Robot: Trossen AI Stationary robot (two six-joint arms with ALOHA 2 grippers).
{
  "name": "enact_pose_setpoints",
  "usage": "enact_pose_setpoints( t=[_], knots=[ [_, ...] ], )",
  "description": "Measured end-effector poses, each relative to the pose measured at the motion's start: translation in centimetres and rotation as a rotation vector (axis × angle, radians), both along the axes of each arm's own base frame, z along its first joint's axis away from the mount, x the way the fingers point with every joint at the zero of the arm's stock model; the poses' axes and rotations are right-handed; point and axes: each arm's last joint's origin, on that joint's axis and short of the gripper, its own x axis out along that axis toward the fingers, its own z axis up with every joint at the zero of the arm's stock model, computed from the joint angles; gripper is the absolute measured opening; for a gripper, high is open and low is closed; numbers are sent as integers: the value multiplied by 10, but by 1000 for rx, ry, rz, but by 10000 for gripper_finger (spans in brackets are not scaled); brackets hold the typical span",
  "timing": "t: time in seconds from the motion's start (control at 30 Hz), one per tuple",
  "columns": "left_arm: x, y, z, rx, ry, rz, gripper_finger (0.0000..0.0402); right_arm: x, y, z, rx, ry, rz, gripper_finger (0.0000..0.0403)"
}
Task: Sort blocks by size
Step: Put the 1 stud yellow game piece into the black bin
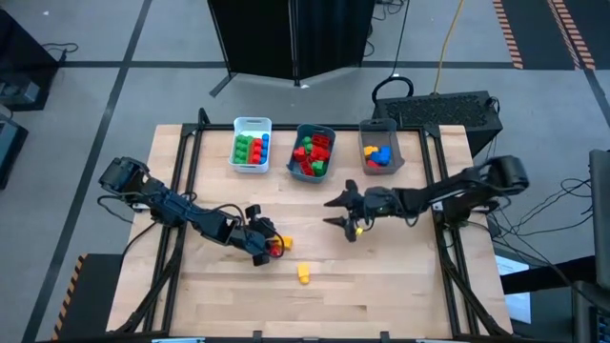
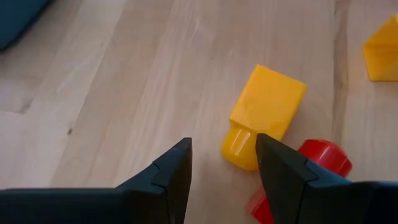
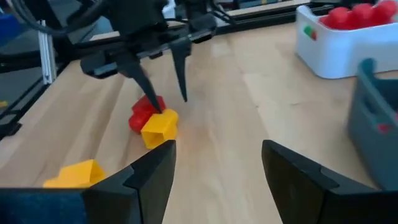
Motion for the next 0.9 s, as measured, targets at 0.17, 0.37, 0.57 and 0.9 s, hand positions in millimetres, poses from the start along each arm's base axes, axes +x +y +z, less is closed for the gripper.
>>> enact_pose_setpoints(
  t=[0.17, 0.37, 0.57, 0.9],
  knots=[
    [3, -1, 3, -16, -45, 1, 160, 14, 13, -19, 7, -28, 41, 224],
    [8, -2, 6, -35, -98, 3, 160, 40, 32, -42, 60, 18, 75, 232],
    [7, -2, 5, -43, -85, -7, 160, 65, 50, -58, 63, 65, 117, 257],
    [6, -2, 4, -48, -69, -3, 160, 97, 62, -75, 5, 200, 107, 263]
  ],
)
